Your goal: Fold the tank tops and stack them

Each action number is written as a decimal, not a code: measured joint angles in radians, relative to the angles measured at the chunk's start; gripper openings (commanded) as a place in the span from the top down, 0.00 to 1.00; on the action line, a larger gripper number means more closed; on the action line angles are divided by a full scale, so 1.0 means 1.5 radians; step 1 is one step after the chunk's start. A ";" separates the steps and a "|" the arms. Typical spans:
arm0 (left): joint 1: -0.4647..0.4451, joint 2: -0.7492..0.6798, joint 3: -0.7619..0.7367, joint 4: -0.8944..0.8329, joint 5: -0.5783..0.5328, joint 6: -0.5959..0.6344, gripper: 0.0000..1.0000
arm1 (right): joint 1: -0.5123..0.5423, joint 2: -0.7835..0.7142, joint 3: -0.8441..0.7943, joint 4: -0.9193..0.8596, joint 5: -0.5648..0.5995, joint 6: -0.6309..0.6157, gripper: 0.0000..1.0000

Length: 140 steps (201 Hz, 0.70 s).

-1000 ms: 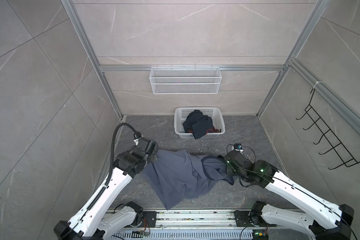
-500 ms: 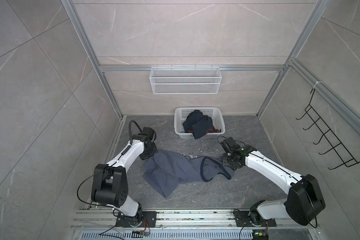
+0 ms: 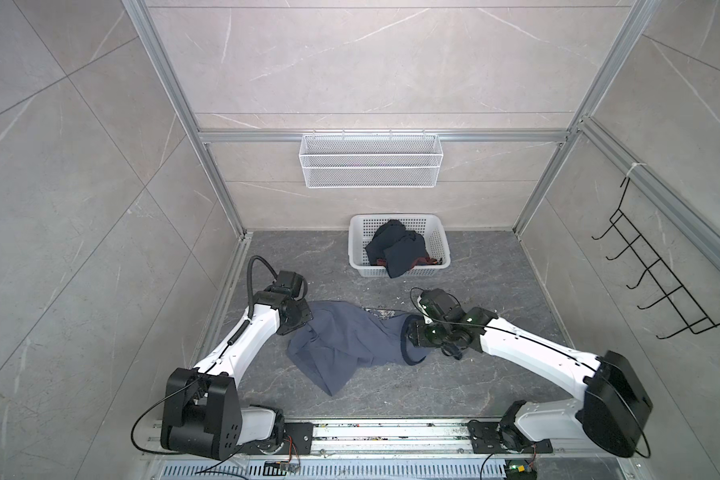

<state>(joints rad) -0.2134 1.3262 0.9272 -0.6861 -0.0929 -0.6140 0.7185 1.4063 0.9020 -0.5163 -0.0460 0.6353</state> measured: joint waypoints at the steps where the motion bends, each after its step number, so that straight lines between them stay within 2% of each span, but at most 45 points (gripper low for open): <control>1: 0.000 0.000 0.000 0.000 0.000 0.000 1.00 | 0.000 0.003 0.000 0.002 0.001 0.001 0.43; 69: 0.000 0.024 0.008 0.015 0.017 -0.007 1.00 | -0.004 0.151 0.029 0.102 -0.058 0.024 0.52; 106: 0.000 0.020 0.008 0.014 0.011 -0.008 1.00 | -0.004 0.141 0.048 0.070 -0.016 -0.001 0.38; 124: 0.000 0.011 0.005 0.014 0.010 -0.010 1.00 | -0.014 0.100 0.101 0.032 0.027 -0.038 0.35; 140: 0.000 0.002 -0.004 0.020 0.011 -0.014 1.00 | -0.050 0.069 0.159 0.025 0.039 -0.062 0.34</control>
<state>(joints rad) -0.2134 1.3296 0.9211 -0.6563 -0.0765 -0.6357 0.6430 1.5101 1.1412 -0.4782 0.0128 0.5419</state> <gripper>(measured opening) 0.056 0.655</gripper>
